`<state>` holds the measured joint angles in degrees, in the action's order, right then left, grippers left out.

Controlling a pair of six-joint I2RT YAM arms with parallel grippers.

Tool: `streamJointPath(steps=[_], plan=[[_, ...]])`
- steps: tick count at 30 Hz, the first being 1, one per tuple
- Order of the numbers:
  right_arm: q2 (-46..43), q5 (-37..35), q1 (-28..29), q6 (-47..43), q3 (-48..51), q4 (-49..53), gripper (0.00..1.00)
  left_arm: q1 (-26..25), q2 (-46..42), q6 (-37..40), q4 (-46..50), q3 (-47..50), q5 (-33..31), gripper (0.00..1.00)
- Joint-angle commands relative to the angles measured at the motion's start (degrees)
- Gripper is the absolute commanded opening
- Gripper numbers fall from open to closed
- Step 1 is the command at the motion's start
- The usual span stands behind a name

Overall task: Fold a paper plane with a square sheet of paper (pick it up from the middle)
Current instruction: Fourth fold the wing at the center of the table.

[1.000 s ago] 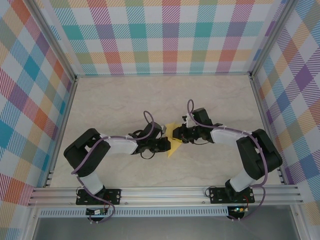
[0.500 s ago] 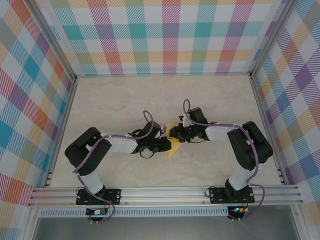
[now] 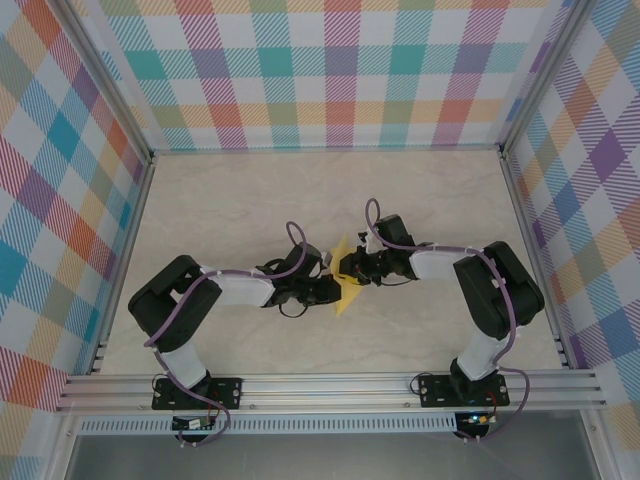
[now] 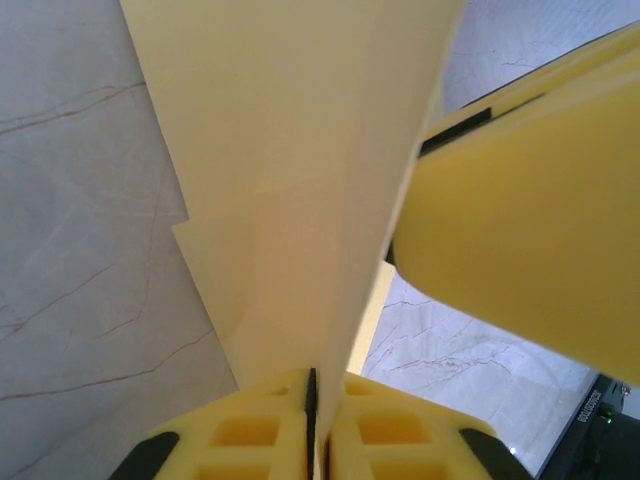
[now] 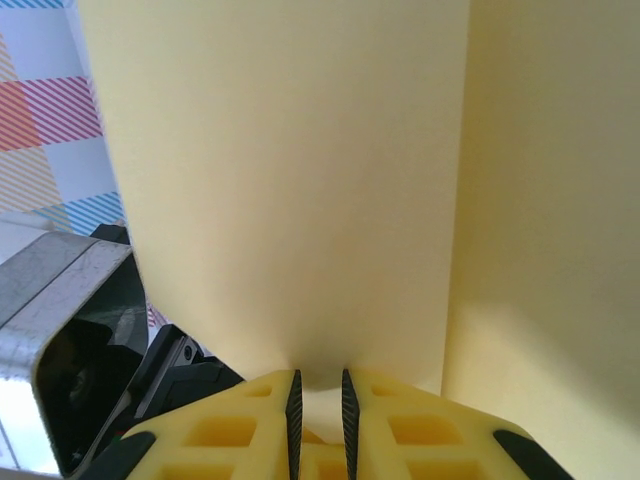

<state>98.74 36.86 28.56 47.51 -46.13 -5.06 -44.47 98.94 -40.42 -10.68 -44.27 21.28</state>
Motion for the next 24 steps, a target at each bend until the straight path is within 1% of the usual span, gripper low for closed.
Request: streamJointPath(steps=[1, 2, 7, 10, 14, 22, 24], plan=[[-0.3, -0.4, 0.4, -1.6, -1.5, 1.6, 0.21, -0.1, -1.2, 1.1, -0.9, 0.8, 0.7, 0.03], [-0.8, -0.8, 0.3, -2.0, -1.5, 2.4, 0.21, -0.1, -0.7, 1.4, -1.2, 0.5, 1.1, 0.00], [-4.0, -3.1, -0.3, -3.7, -0.5, 6.0, 0.22, 0.4, 1.0, 1.5, -3.3, 0.4, 3.6, 0.00], [-6.0, -3.8, -1.0, -3.2, 1.1, 5.9, 0.22, 1.2, 1.8, 1.4, -5.0, 0.8, 5.8, 0.00], [-7.1, -1.1, -1.0, -2.2, 2.1, 2.9, 0.23, 1.9, 3.1, 1.5, -5.5, 0.5, 7.8, 0.00], [-4.2, 5.0, -0.8, 0.3, 0.2, -2.8, 0.22, 2.6, 3.7, 2.1, -4.9, 0.6, 9.3, 0.00], [-3.5, 4.6, -0.7, 0.4, -0.6, -2.4, 0.23, 2.6, 4.0, 2.4, -4.7, 0.3, 9.8, 0.00]])
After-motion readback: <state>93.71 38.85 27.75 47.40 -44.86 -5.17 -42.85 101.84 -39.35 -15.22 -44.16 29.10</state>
